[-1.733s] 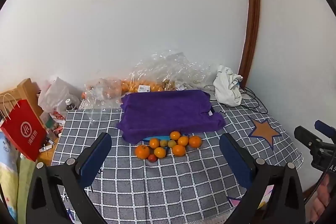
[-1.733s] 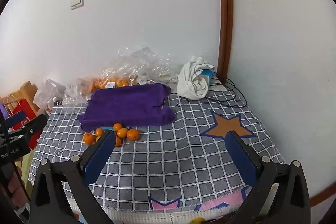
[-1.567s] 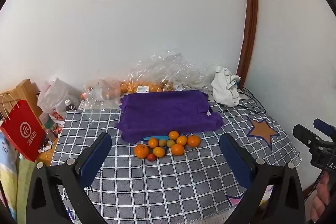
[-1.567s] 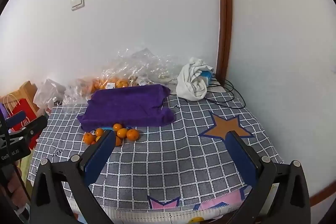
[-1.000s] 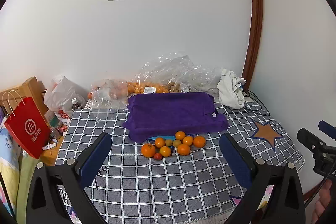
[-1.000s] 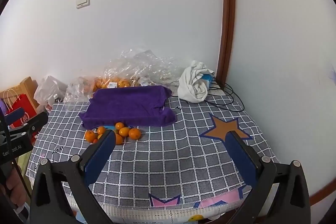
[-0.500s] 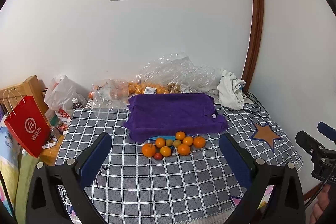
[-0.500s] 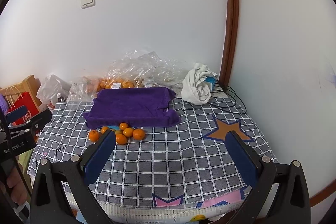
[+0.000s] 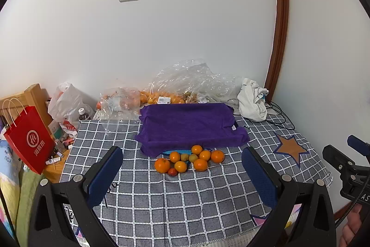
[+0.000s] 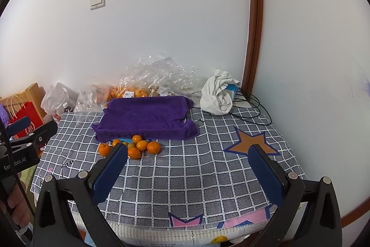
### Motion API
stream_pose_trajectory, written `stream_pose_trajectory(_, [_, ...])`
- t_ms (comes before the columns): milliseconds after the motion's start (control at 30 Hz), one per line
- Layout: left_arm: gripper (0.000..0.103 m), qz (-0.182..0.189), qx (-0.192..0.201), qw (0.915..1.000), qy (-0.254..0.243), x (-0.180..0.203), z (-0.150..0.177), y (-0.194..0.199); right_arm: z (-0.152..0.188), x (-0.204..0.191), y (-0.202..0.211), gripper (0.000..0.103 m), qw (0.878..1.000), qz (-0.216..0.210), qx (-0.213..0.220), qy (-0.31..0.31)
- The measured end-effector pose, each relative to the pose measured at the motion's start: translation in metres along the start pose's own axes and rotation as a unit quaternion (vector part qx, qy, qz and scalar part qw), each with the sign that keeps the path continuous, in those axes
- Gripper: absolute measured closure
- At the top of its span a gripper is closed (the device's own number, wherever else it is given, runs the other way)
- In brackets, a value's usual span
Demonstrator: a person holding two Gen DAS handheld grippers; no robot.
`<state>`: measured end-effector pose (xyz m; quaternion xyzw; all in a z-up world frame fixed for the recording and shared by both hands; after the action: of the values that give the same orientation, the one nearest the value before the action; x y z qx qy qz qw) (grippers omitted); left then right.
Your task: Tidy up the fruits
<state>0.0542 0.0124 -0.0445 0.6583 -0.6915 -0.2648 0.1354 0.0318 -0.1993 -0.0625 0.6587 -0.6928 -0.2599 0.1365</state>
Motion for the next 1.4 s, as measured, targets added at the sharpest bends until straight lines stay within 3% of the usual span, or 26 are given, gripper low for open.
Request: stream_pose_trajectory(1400, [0.000,0.004,0.003,1.0000,0.004,-0.001,0.001,0.003,0.007,-0.010,0.005,0.001,1.000,-0.004,0.005,0.009])
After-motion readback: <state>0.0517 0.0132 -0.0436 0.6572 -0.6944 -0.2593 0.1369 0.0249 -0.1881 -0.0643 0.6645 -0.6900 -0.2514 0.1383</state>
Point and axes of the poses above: each gripper's, at about its wrist camera, not at the fingertips, and y roughly against the way its jaws point, x to its right, z to its underside, the point moved 9 cm from there along -y, roughly the way its jaws point, and after that the axes turned 13 degrees about -y, right-handed, at the moved point
